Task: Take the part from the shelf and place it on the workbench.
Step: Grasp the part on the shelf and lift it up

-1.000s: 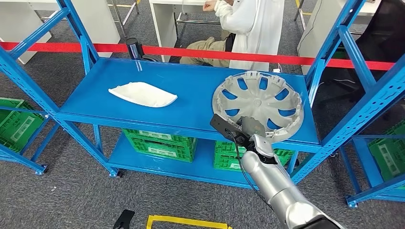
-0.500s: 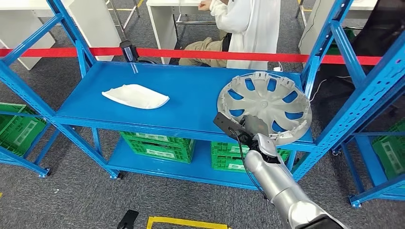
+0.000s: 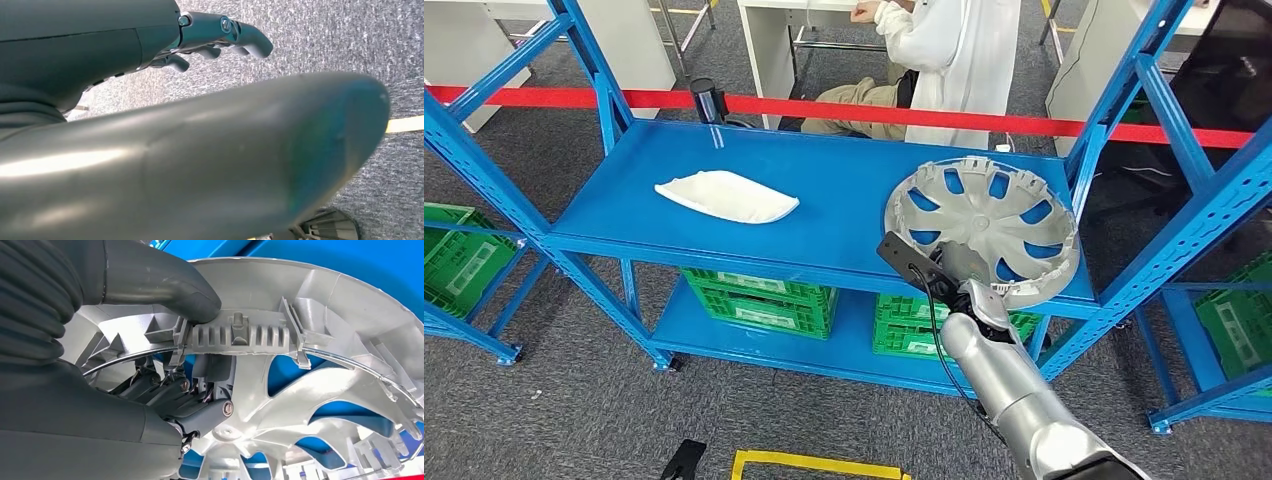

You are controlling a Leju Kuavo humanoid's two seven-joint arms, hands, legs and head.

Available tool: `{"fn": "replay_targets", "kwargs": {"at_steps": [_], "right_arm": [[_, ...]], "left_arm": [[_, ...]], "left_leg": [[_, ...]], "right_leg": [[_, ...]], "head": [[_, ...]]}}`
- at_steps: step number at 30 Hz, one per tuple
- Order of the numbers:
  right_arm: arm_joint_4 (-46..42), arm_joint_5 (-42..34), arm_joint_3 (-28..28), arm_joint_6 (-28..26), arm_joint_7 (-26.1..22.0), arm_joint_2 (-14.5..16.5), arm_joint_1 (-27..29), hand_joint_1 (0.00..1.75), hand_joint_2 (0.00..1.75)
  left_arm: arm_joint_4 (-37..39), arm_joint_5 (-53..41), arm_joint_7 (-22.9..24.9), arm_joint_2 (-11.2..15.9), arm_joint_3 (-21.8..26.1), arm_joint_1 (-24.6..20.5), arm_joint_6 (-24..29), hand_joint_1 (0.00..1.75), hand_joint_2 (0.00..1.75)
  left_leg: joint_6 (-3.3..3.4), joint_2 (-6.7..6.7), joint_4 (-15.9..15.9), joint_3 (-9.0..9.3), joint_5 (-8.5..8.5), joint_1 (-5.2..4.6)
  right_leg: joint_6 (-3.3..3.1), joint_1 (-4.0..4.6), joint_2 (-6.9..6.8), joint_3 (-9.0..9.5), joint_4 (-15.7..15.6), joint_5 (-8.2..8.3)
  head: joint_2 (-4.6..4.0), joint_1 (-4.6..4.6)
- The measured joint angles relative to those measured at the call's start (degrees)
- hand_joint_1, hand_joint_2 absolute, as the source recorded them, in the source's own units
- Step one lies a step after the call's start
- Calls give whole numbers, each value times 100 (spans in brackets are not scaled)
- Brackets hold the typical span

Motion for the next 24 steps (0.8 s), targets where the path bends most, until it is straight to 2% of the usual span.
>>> {"fn": "replay_targets", "kwargs": {"at_steps": [2,3,4,5,6,7,8,9,12,14,15,17,18,19,20,22,23,24], "right_arm": [[0,-1,-2,1,-2,-5,26,175,175],[0,-1,-2,3,-2,-9,39,175,175],[0,-1,-2,5,-2,-13,46,175,175],[0,-10,-2,5,-7,-16,46,175,175],[0,-28,-4,3,-19,-19,39,175,175],[-1,-58,-8,-5,-44,-21,28,175,175],[-4,-97,-12,-17,-78,-21,18,175,175],[-10,-145,-20,-29,-122,-21,8,175,175],[-29,-292,-70,-51,-228,-24,-30,175,175],[-40,-361,-113,-66,-269,-27,-65,175,175],[-47,-396,-134,-79,-297,-28,-77,175,175],[-54,-480,-176,-131,-399,-32,-84,175,175],[-59,-538,-197,-193,-506,-34,-82,175,175],[-82,-617,-226,-289,-679,-35,-81,175,175],[-134,-710,-258,-400,-882,-34,-86,175,175],[-343,-899,-319,-574,-1240,-24,-122,175,175],[-477,-974,-334,-613,-1319,-19,-144,175,175],[-620,-1039,-340,-637,-1355,-15,-158,175,175]], "left_arm": [[1,-1,0,-1,1,3,0,0,0],[2,-1,1,-4,1,6,0,0,0],[2,-2,1,-6,1,7,0,0,0],[2,-2,1,-8,1,7,0,0,0],[1,-3,0,-8,1,6,0,0,0],[0,-3,-1,-8,1,3,0,0,0],[-1,-4,-1,-8,2,2,0,0,0],[-1,-4,-2,-8,2,2,1,0,0],[0,-8,-3,-5,4,6,6,0,0],[0,-21,-11,-4,5,13,10,0,0],[0,-31,-15,-3,5,16,13,0,0],[2,-51,-21,-3,6,24,13,0,0],[4,-56,-21,-2,8,32,15,0,0],[5,-57,-21,0,14,40,19,0,0],[6,-56,-22,4,22,47,26,0,0],[6,-50,-37,11,41,53,37,0,0],[6,-49,-48,13,50,52,40,0,0],[6,-48,-59,13,61,52,41,0,0]], "left_leg": [[21,5,15,-10,-6,-12],[27,4,26,-13,-12,-16],[26,1,41,-14,-20,-16],[17,-4,61,-14,-32,-15],[-3,-8,90,-16,-51,-13],[-34,-12,129,-28,-76,-23],[-67,-15,161,-39,-99,-32],[-97,-18,178,-48,-114,-39],[-181,-24,167,-44,-120,-27],[-248,-22,369,-137,-267,-15],[-279,-20,648,-264,-427,-5],[-323,-18,1412,-615,-774,12],[-334,-18,1684,-746,-845,19],[-339,-18,1749,-781,-802,26],[-339,-17,1573,-702,-652,34],[-331,-9,787,-332,-259,42],[-312,-8,432,-166,-137,33],[-287,-8,211,-70,-80,21]], "right_leg": [[4,8,0,-344,746,-309],[3,9,0,-424,916,-326],[-1,8,-1,-390,849,-228],[-8,7,-2,-246,561,-47],[-19,5,-5,-42,145,138],[-34,10,-7,140,-221,265],[-54,16,-6,260,-469,328],[-81,28,-4,312,-584,332],[-175,40,-4,318,-614,338],[-233,11,-13,329,-648,364],[-251,4,-17,331,-657,373],[-263,2,-17,327,-660,378],[-263,2,-17,325,-659,378],[-262,0,-15,324,-658,378],[-260,-4,-9,325,-658,379],[-237,-11,14,328,-656,383],[-209,-10,28,321,-655,388],[-173,-6,39,311,-659,400]], "head": [[0,11],[0,15],[0,21],[0,29],[0,36],[1,41],[1,42],[1,40],[0,37],[0,17],[0,3],[0,-14],[0,-15],[0,-15],[0,-14],[0,-16],[0,-22],[0,-24]]}}
